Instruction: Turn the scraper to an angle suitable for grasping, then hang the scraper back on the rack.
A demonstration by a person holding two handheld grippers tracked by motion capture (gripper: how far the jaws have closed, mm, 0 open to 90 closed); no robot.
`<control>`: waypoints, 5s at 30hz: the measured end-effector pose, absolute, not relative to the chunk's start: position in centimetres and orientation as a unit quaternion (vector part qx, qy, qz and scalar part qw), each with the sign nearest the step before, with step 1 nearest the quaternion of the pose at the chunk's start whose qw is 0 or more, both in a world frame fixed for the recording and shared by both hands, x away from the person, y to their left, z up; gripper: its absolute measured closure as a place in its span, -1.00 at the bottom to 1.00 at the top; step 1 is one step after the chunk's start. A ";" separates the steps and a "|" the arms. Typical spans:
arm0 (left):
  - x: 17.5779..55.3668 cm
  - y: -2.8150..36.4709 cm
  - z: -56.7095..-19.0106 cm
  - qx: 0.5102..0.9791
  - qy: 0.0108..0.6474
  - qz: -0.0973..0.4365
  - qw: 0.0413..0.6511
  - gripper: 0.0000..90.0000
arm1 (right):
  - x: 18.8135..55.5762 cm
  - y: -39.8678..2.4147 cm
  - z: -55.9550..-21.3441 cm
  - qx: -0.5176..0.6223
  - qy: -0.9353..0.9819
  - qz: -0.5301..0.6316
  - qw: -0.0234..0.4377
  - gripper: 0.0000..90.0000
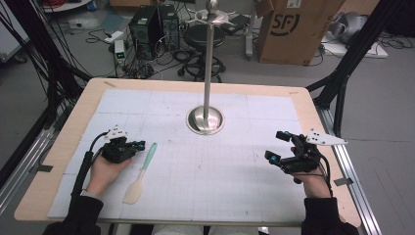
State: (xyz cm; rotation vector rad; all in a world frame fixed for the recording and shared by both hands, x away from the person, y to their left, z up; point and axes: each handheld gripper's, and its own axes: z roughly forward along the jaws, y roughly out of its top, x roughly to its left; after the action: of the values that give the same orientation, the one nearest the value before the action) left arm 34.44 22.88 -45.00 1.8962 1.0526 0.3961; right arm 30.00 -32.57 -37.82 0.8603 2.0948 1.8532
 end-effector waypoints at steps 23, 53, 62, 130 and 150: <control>34.3 18.0 -44.6 0.823 0.387 0.105 0.402 0.99 | 29.9 -32.5 -38.0 0.297 0.712 0.627 0.105 -0.98; 29.9 11.0 -43.9 0.896 0.225 0.015 0.384 0.99 | 30.0 -32.4 -38.1 0.295 0.715 0.625 0.104 -0.99; 28.7 14.2 -41.4 0.883 0.227 0.046 0.408 0.99 | 30.1 -33.1 -38.0 0.304 0.702 0.635 0.106 -0.99; 28.5 13.1 -40.7 0.991 0.074 -0.003 0.116 0.78 | 30.5 -31.0 -37.9 0.287 0.719 0.627 0.083 -0.99; 29.5 17.2 -36.8 0.908 0.205 0.077 0.358 0.78 | 30.5 -31.3 -37.9 0.291 0.716 0.629 0.084 -0.99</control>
State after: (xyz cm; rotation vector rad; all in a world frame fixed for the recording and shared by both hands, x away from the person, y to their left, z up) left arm 29.48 17.18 -36.79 2.3420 0.5282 0.1984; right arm 30.51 -31.26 -37.95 0.8683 2.1356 1.8773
